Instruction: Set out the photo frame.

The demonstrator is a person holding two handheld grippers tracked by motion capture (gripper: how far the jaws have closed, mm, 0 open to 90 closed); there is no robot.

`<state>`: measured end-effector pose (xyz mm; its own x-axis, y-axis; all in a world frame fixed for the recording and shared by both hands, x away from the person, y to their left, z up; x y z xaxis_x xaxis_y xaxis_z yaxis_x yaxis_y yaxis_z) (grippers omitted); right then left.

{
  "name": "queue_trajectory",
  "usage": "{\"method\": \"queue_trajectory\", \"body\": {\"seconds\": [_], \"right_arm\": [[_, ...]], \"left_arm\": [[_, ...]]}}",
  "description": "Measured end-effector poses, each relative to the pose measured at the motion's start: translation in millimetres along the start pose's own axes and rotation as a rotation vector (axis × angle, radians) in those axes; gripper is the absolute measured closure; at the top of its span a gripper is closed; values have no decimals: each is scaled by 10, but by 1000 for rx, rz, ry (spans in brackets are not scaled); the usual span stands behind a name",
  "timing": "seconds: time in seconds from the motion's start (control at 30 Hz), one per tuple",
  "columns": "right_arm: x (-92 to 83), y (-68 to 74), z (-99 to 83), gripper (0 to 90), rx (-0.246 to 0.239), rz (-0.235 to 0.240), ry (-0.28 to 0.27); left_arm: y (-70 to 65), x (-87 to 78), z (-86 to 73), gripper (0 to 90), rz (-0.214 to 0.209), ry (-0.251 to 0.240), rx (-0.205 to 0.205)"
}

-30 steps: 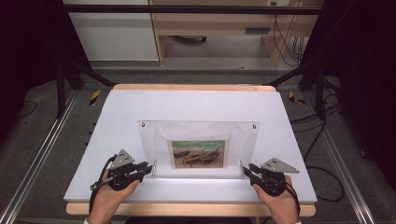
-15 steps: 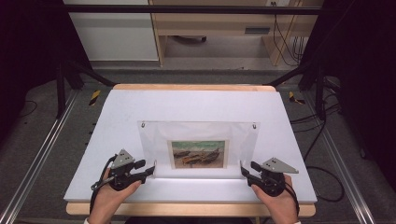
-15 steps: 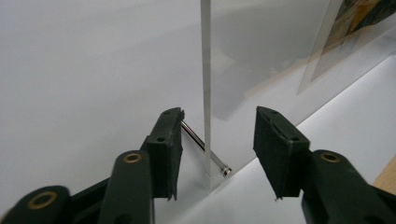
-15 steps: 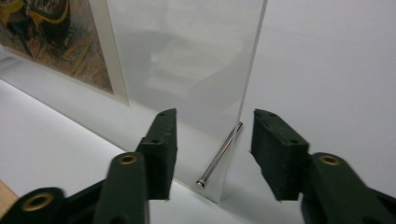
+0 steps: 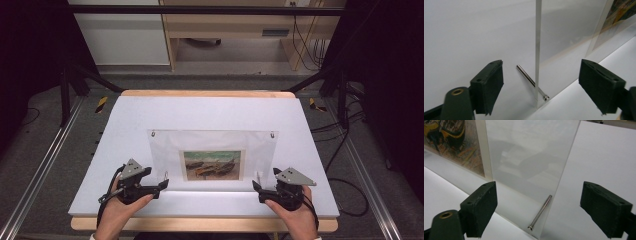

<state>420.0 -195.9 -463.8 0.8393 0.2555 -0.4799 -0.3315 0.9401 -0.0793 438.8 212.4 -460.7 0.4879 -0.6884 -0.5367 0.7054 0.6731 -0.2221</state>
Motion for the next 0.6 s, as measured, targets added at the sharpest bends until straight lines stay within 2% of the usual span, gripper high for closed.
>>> {"method": "queue_trajectory", "body": {"seconds": [0.1,0.23,0.6], "right_arm": [[-10,0,12,115,-6,-7,-14],[-26,-23,21,90,1,-11,-22],[-186,-158,-52,74,6,-27,-30]], "left_arm": [[-4,2,8,108,-6,-6,-3],[-6,-28,18,74,-13,-17,15],[76,-168,-9,73,-1,-32,26]]}}
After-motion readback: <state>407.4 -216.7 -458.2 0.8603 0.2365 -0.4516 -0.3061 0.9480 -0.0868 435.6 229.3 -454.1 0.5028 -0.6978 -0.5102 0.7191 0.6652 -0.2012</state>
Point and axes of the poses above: each handheld gripper's, and its own axes: x roughly forward along the jaws, z roughly out of its top, y roughly to its left, the point moved 3 cm from there along x, roughly forward along the jaws, and after that the axes turned 11 degrees about -z, right-handed, at the moved point
